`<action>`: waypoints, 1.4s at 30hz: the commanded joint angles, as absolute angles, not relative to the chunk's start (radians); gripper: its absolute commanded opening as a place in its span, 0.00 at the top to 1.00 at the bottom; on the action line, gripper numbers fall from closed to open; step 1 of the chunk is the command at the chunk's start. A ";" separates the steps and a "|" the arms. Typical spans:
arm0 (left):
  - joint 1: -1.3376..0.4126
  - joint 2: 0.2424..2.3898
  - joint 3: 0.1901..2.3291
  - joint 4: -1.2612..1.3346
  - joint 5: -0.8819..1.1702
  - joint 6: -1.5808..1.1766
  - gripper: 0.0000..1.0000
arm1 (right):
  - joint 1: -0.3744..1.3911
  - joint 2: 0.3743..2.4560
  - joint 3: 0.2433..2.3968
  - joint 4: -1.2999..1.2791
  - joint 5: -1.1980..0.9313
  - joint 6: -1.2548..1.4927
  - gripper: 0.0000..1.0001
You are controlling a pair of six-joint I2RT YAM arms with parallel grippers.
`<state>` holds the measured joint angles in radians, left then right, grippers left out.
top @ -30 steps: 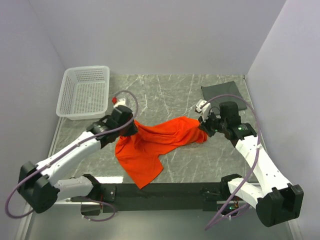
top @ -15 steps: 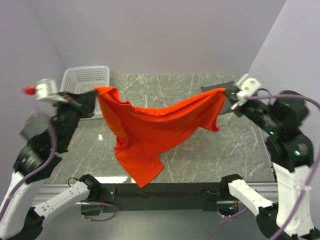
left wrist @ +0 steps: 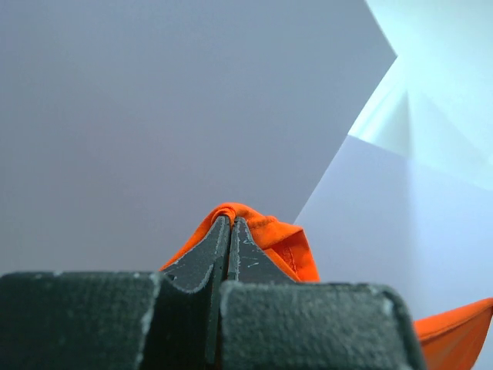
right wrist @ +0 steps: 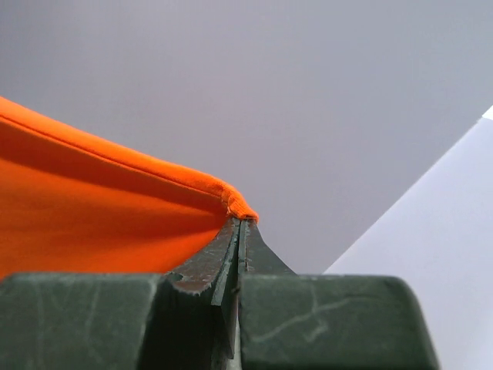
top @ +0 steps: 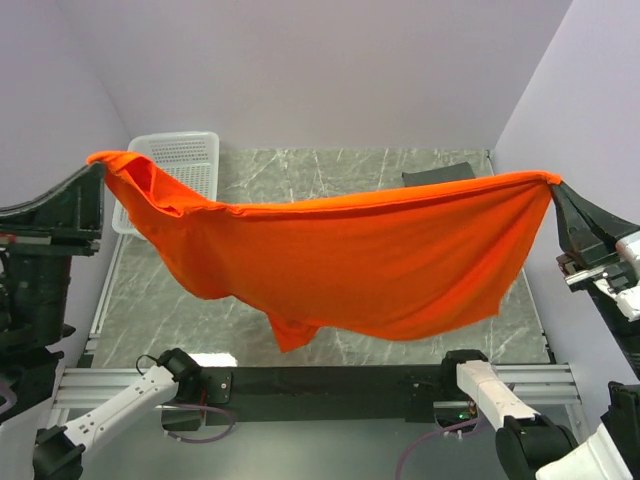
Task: Fold and stack the t-shirts
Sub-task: Flatten the tshirt out
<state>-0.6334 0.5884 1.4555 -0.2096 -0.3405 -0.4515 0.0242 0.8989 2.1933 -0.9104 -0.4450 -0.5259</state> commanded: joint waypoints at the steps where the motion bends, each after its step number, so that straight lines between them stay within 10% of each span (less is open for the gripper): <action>1: -0.627 0.636 1.506 -0.110 -0.330 -0.408 0.99 | 0.011 0.962 2.186 -0.899 -0.377 -0.494 1.00; 10: -0.629 0.897 1.416 -0.032 -0.505 -0.356 0.99 | 0.012 0.943 1.769 -0.715 -0.322 -0.502 1.00; 20: -0.431 1.403 1.194 0.089 -0.213 -0.577 0.99 | 0.012 1.121 1.093 -0.324 -0.351 -0.468 1.00; 42: -0.304 2.031 1.583 -0.058 -0.391 -0.595 0.99 | 0.025 1.847 1.414 -0.261 -0.143 -0.361 1.00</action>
<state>-0.3172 2.0006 1.5257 -0.0692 -0.3706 -0.6037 0.0174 1.8347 1.3666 -0.3130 -0.2085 -0.3988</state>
